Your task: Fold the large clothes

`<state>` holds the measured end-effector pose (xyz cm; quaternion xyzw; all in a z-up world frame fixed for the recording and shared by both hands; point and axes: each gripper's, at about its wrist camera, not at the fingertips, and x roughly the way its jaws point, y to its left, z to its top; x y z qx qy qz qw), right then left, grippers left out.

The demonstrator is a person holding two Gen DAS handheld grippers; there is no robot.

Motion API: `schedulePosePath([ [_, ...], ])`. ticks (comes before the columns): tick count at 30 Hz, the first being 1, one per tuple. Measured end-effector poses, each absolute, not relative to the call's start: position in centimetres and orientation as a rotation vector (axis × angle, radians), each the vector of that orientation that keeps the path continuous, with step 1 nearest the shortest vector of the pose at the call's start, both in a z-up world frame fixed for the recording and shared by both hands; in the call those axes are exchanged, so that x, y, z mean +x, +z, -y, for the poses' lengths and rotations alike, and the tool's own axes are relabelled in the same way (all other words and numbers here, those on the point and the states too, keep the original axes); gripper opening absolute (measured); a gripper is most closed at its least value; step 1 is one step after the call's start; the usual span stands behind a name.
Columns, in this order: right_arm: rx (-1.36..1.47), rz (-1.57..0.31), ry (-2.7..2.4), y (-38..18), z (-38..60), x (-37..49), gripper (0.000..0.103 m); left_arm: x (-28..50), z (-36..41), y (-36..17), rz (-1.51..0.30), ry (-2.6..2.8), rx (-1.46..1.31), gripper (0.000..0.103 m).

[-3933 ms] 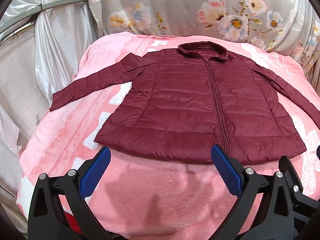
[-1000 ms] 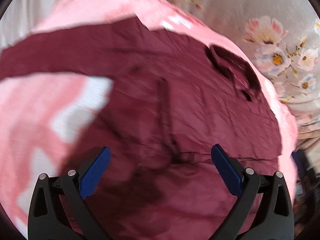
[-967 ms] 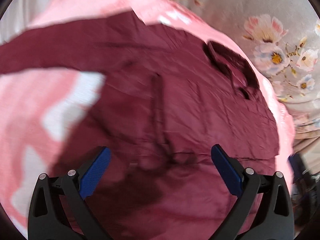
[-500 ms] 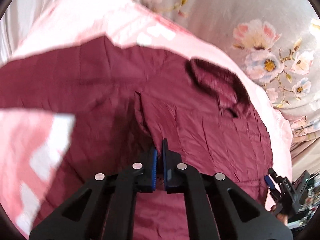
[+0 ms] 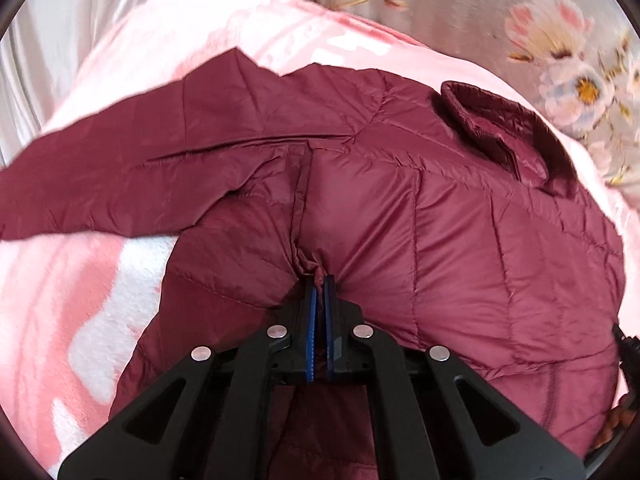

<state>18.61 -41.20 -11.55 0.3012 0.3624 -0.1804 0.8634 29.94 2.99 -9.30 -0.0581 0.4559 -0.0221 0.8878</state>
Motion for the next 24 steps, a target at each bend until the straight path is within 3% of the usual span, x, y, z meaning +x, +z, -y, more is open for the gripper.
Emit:
schedulePosePath([
  [5, 0.57, -0.786, -0.41, -10.8, 40.6, 18.9, 0.003, 29.1, -2.3, -9.3, -0.887, -0.016, -0.054, 0.009],
  [7, 0.554, -0.774, -0.441, -9.6, 40.0, 17.9, 0.013, 28.6, -2.7, -8.7, -0.884, -0.007, -0.04, 0.028],
  [8, 0.531, -0.747, -0.462, -8.4, 39.5, 16.7, 0.014, 28.0, -3.0, -8.0, -0.87, 0.0, -0.023, 0.048],
  [9, 0.509, -0.724, -0.468, -7.5, 38.9, 15.9, 0.014, 27.5, -3.3, -7.3, -0.851, 0.008, -0.011, 0.059],
  [16, 0.241, -0.699, -0.268, -1.8, 29.8, 18.3, 0.014, 27.0, -0.1, -2.0, -0.781, -0.109, -0.024, 0.062],
  [24, 0.132, -0.909, -0.097, -8.8, 22.1, 24.1, 0.014, 29.0, 4.9, -8.7, -0.92, -0.145, 0.048, 0.064],
])
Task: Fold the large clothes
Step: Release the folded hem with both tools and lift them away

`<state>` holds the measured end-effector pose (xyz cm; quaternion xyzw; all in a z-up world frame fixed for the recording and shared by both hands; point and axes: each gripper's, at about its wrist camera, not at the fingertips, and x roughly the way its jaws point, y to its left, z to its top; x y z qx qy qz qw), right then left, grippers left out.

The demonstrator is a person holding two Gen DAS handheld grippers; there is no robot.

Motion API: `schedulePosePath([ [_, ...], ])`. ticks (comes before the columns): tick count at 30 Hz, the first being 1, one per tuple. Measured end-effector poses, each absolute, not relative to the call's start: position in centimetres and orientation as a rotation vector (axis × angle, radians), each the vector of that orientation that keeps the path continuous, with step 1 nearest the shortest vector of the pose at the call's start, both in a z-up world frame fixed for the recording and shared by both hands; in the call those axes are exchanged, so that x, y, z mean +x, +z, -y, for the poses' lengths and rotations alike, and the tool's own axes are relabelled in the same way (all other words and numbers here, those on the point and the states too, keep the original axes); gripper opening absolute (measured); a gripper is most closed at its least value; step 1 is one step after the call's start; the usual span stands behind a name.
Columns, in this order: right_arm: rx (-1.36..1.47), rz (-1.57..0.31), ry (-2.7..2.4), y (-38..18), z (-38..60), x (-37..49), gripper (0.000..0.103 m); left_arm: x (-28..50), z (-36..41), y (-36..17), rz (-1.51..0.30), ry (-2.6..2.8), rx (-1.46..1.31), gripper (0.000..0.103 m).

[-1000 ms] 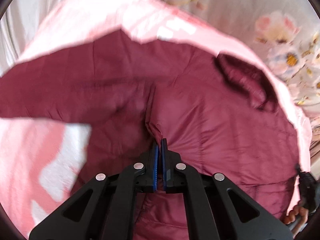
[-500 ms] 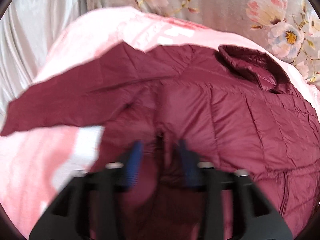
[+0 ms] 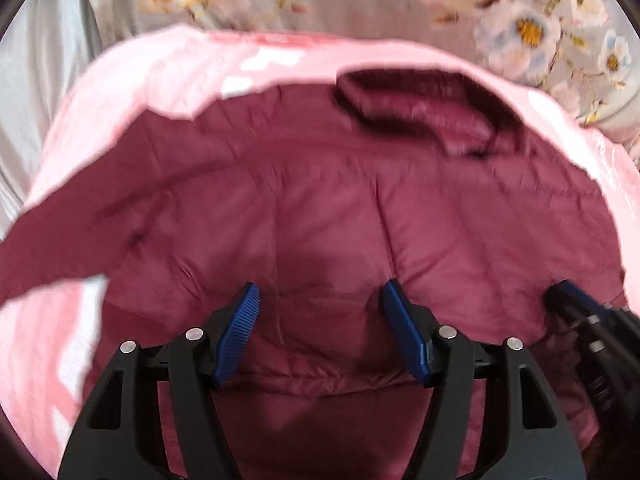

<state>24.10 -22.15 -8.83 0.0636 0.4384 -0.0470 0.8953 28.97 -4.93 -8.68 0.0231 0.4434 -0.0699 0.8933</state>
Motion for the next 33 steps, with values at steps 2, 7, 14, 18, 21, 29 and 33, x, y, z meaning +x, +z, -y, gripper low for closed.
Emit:
schedulePosePath([
  [2, 0.135, -0.91, -0.101, -10.3, 22.2, 24.0, 0.014, 28.6, 4.7, -9.5, -0.897, -0.143, 0.033, 0.067],
  [7, 0.121, -0.888, -0.11, -10.6, 22.0, 23.5, 0.014, 28.4, 4.6, -10.1, -0.873, -0.124, 0.044, 0.075],
  [14, 0.055, -0.879, -0.149, -10.6, 20.7, 23.3, 0.014, 28.4, 4.7, -9.9, -0.87, -0.099, 0.041, 0.084],
  [18, 0.053, -0.879, -0.149, -10.6, 20.7, 23.4, 0.014, 28.4, 4.9, -10.0, -0.869, -0.089, 0.048, 0.085],
  [21, 0.046, -0.879, -0.154, -10.7, 20.7, 23.5, 0.014, 28.4, 5.0, -10.0, -0.867, -0.083, 0.055, 0.086],
  [29, 0.059, -0.881, -0.149, -10.7, 20.9, 23.6, 0.014, 28.6, 4.2, -9.8, -0.877, -0.098, 0.009, 0.09],
  [33, 0.081, -0.886, -0.159, -9.6, 21.3, 22.6, 0.028, 26.7, 0.1, -8.0, -0.893, -0.146, -0.125, 0.09],
])
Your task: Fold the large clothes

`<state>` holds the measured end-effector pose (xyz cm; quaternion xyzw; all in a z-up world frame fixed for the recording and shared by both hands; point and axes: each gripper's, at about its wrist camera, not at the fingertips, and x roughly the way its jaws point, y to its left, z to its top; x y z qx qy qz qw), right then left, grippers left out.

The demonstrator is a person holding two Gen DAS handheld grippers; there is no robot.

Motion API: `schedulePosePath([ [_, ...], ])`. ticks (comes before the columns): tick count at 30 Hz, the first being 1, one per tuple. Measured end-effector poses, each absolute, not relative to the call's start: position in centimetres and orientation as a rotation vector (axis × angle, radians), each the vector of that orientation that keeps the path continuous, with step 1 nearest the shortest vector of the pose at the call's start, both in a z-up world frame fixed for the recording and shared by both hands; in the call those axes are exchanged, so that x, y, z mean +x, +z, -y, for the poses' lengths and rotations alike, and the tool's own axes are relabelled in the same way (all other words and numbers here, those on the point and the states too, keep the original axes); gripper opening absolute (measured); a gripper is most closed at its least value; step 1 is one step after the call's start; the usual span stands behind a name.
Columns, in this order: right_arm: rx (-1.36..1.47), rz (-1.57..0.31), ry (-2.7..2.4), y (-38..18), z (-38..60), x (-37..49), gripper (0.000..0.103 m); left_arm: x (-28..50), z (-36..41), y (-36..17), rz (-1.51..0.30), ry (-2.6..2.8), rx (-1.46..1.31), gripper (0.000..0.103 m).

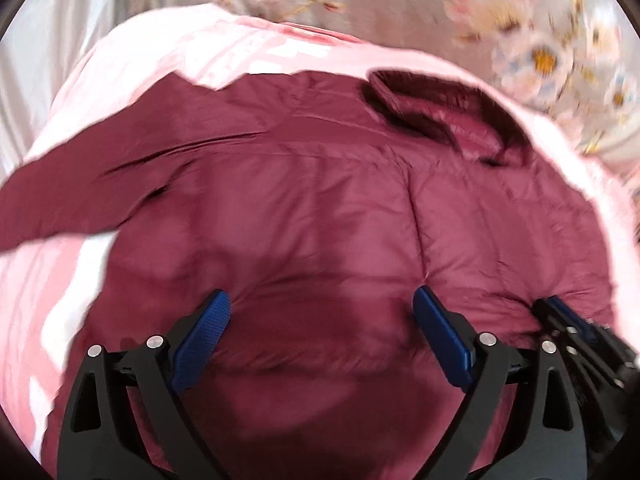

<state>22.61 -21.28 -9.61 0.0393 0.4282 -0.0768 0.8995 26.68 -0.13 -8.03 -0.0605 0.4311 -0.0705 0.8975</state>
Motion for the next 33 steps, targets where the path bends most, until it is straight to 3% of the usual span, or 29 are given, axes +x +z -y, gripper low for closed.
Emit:
schedulePosePath([
  [3, 0.1, -0.835, -0.162, -7.6, 20.5, 19.8, 0.048, 24.4, -5.8, -6.6, -0.885, -0.121, -0.236, 0.094],
  [12, 0.123, -0.822, -0.063, -7.0, 15.3, 14.2, 0.056, 22.4, -29.5, -8.9, -0.894, 0.295, -0.554, 0.094],
  [19, 0.123, -0.846, -0.062, -7.6, 13.9, 13.3, 0.056, 23.9, -38.8, -9.9, -0.806, 0.45, -0.746, 0.092],
  [20, 0.119, -0.848, -0.066, -7.6, 13.8, 13.2, 0.056, 24.3, -39.0, -9.9, -0.799, 0.459, -0.741, 0.087],
  [22, 0.121, -0.849, -0.071, -7.7, 13.8, 13.1, 0.056, 25.6, -38.6, -9.7, -0.79, 0.454, -0.702, 0.059],
  [24, 0.132, -0.848, -0.076, -7.7, 13.9, 12.9, 0.056, 27.5, -37.6, -9.5, -0.829, 0.433, -0.647, 0.012],
  [25, 0.139, -0.846, -0.077, -7.6, 13.9, 12.8, 0.056, 27.7, -37.2, -9.4, -0.835, 0.414, -0.63, 0.002],
  [33, 0.17, -0.827, -0.086, -6.8, 15.2, 11.9, 0.057, 29.7, -21.7, 1.5, -0.675, 0.078, -0.383, 0.003],
])
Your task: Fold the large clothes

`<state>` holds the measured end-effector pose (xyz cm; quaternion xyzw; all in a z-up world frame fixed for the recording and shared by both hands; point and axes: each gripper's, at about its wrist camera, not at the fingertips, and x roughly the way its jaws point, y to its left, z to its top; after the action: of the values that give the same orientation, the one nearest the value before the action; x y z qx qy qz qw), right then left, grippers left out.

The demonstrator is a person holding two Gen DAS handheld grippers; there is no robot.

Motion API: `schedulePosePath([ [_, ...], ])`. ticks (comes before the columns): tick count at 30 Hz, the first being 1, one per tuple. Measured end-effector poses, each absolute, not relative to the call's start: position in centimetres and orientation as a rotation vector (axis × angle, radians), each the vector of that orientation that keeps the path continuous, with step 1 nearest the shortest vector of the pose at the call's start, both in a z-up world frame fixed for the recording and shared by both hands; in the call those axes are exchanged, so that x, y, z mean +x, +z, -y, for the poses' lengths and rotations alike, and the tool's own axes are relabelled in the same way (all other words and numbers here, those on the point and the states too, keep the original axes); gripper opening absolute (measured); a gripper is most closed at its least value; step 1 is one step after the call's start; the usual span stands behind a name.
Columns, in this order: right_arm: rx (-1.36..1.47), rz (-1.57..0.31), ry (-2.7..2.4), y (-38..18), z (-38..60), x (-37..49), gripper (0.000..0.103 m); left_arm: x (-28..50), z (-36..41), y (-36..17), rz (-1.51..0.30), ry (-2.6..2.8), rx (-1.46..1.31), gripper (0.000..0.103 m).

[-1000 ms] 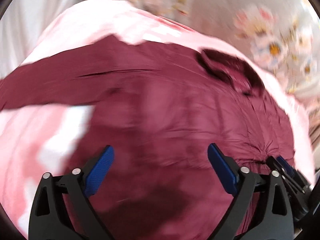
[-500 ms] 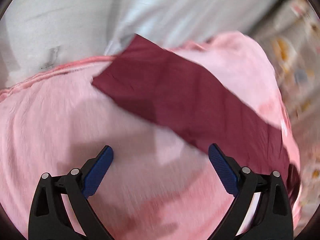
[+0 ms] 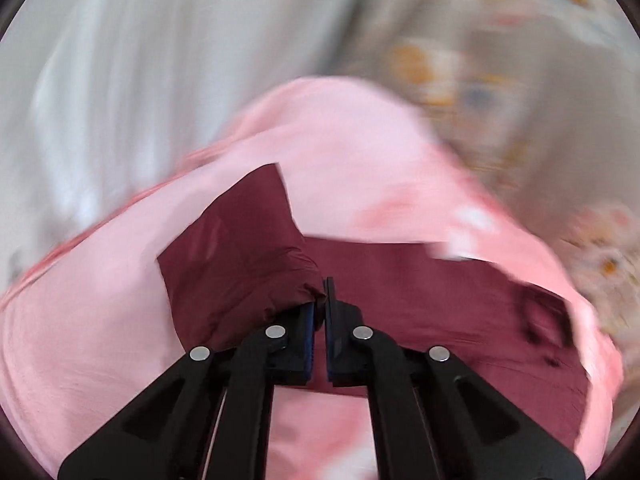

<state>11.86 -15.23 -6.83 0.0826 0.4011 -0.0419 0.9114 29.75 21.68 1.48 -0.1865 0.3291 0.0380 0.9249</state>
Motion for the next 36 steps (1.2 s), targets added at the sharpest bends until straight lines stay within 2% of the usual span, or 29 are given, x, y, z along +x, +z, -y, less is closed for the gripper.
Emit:
schedulePosePath([
  [4, 0.194, -0.809, -0.108, -6.5, 16.6, 11.3, 0.058, 27.7, -9.1, 5.8, -0.601, -0.173, -0.235, 0.003],
  [7, 0.213, -0.804, -0.127, -6.4, 18.1, 10.8, 0.058, 26.0, -0.6, 5.7, -0.632, -0.335, -0.152, 0.005],
  [9, 0.222, -0.798, -0.151, -6.3, 19.1, 10.3, 0.062, 25.6, 3.6, 4.3, -0.675, -0.4, -0.113, 0.008],
  [10, 0.236, -0.795, -0.169, -6.4, 20.0, 10.0, 0.063, 25.4, 5.4, 3.3, -0.703, -0.422, -0.094, 0.025],
  [11, 0.245, -0.796, -0.179, -6.4, 20.5, 9.7, 0.063, 25.1, 7.2, 2.0, -0.74, -0.44, -0.083, 0.057],
  [12, 0.257, -0.8, -0.19, -6.5, 21.2, 9.5, 0.063, 24.7, 8.3, 0.8, -0.765, -0.451, -0.086, 0.077],
  [13, 0.267, -0.805, -0.199, -6.7, 21.8, 9.2, 0.063, 24.2, 9.1, -0.2, -0.78, -0.458, -0.093, 0.081],
  [19, 0.273, -0.809, -0.222, -6.5, 24.3, 8.7, 0.063, 22.3, 7.7, -3.0, -0.842, -0.498, -0.122, 0.082],
  [23, 0.277, -0.793, -0.157, -5.1, 24.3, 11.0, 0.066, 23.3, 0.7, -1.9, -0.805, -0.406, -0.264, 0.088],
  [27, 0.278, -0.804, -0.052, -4.1, 22.3, 15.4, 0.066, 25.5, -6.4, -1.8, -0.808, -0.273, -0.402, 0.088],
  [31, 0.149, -0.809, 0.007, -3.5, 17.9, 19.1, 0.067, 27.3, -11.1, -3.3, -0.846, -0.165, -0.496, 0.088],
  [33, 0.065, -0.816, 0.054, -3.8, 15.0, 20.8, 0.072, 28.3, -12.6, -4.1, -0.86, -0.116, -0.515, 0.088],
  [36, -0.085, -0.852, 0.071, -5.7, 11.7, 23.1, 0.069, 29.4, -13.3, -4.9, -0.888, -0.083, -0.518, 0.088],
])
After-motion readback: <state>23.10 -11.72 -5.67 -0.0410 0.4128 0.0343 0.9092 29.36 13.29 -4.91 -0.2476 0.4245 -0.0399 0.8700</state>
